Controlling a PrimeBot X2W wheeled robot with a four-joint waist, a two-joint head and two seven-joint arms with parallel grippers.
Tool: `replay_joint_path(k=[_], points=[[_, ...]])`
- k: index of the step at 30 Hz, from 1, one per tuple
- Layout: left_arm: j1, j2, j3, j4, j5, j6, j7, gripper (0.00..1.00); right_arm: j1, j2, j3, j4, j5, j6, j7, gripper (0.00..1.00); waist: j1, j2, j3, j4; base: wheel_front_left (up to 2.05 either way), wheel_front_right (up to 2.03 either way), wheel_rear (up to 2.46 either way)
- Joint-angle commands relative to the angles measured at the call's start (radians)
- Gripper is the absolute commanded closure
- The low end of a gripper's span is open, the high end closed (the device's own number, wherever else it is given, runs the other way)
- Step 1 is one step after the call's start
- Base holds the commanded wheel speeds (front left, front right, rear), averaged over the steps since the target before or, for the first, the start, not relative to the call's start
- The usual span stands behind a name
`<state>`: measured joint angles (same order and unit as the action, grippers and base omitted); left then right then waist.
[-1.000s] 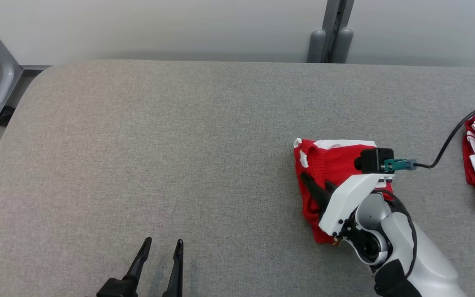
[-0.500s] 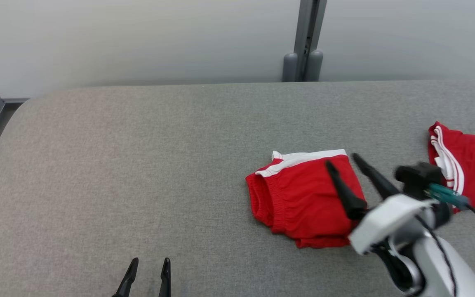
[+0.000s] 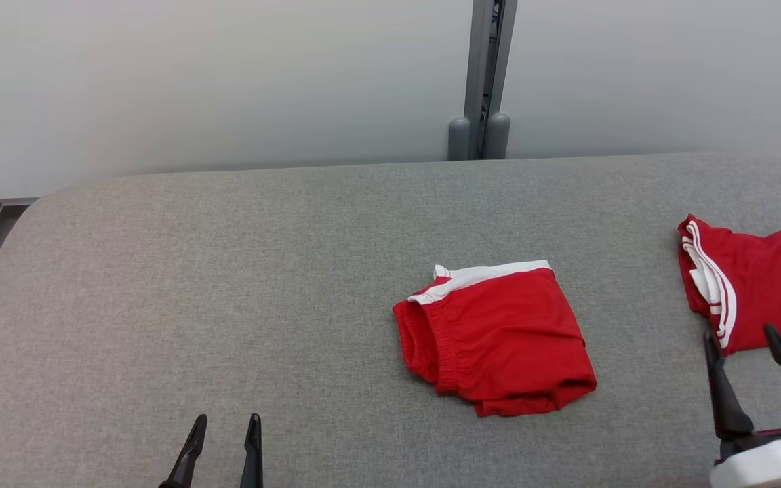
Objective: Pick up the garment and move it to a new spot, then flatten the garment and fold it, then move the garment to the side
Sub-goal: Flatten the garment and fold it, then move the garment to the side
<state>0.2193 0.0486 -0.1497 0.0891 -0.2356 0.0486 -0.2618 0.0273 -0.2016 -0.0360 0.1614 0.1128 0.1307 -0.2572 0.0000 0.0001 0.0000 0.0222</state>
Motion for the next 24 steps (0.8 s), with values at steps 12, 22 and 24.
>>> replay_joint_path(k=[12, 22, 24], points=[[0.009, 0.004, 0.064, -0.001, 0.026, -0.031, -0.004, 0.0, 0.107, 0.106, -0.109, -0.078, -0.083, 0.0, -0.009, 0.0, 0.0, -0.0001, -0.019, 0.024, 0.0, 0.0, 0.0], [0.005, 0.004, 0.078, -0.009, 0.026, -0.026, -0.004, 0.0, 0.114, 0.127, -0.103, -0.059, -0.094, 0.0, -0.009, 0.0, 0.0, -0.0001, -0.026, 0.025, 0.0, 0.0, 0.0], [0.005, 0.004, 0.078, -0.011, 0.026, -0.026, -0.004, 0.0, 0.102, 0.135, -0.114, -0.014, -0.041, 0.0, -0.009, 0.0, 0.0, -0.0001, -0.025, 0.026, 0.0, 0.0, 0.0]])
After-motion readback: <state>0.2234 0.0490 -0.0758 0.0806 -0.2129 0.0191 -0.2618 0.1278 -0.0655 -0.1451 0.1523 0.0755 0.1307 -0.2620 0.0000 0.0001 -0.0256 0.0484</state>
